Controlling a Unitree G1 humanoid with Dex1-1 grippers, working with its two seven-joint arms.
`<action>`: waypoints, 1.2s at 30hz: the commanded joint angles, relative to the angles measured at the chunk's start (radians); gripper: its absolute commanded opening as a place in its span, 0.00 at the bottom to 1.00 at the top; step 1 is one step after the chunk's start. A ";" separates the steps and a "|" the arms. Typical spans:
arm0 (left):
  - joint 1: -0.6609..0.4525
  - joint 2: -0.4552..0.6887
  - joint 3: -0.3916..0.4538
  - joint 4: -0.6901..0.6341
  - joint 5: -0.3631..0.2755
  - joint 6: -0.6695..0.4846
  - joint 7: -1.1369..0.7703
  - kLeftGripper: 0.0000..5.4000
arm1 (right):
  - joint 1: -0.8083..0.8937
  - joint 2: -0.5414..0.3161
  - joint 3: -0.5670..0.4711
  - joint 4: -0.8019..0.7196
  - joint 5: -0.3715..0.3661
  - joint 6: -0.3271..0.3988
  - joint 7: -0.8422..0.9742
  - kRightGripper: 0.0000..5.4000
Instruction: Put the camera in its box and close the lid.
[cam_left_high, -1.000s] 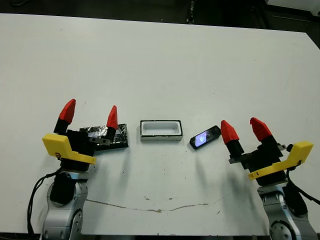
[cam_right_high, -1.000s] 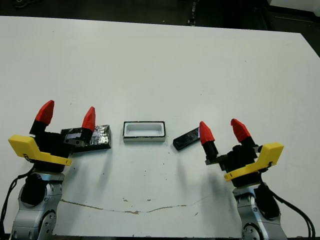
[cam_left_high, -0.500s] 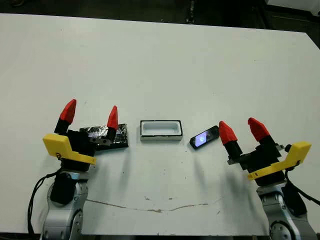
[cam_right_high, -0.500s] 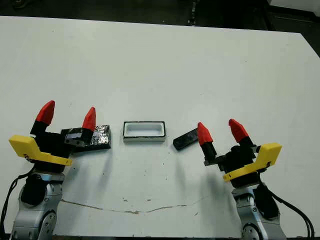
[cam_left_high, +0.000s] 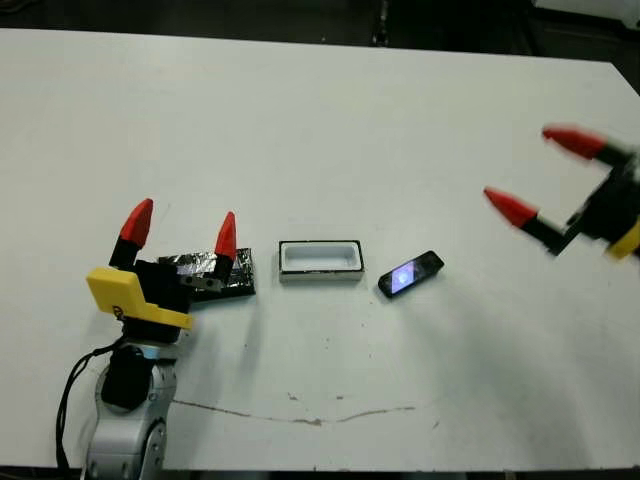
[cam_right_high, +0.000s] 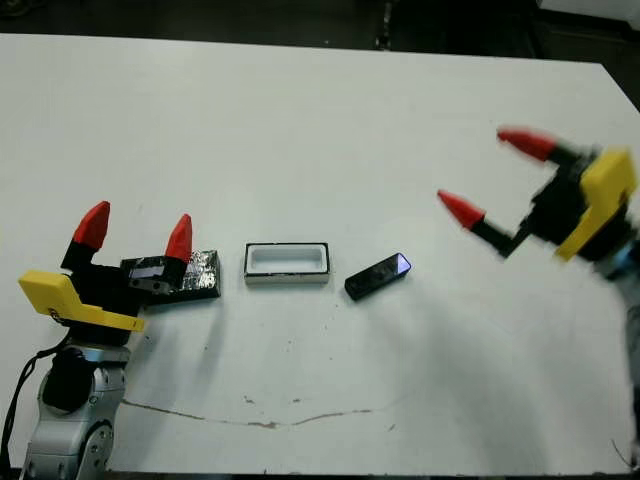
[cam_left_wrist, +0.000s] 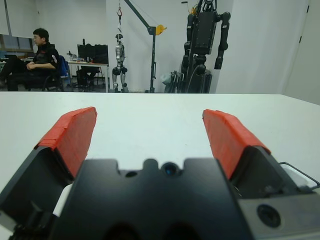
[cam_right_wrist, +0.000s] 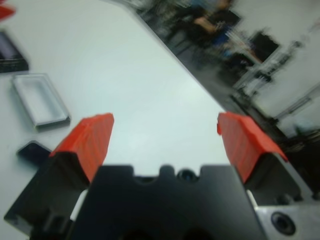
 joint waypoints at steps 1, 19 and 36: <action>0.014 0.002 0.001 0.002 0.017 -0.006 0.009 1.00 | -0.110 -0.063 0.120 0.071 -0.087 0.014 0.135 1.00; 0.013 -0.010 -0.001 0.003 0.012 0.000 0.020 1.00 | -0.450 0.048 0.564 0.349 -0.304 -0.099 0.520 1.00; 0.007 -0.008 -0.003 0.008 0.018 -0.006 0.021 1.00 | -0.527 0.113 0.739 0.510 -0.233 -0.123 0.520 1.00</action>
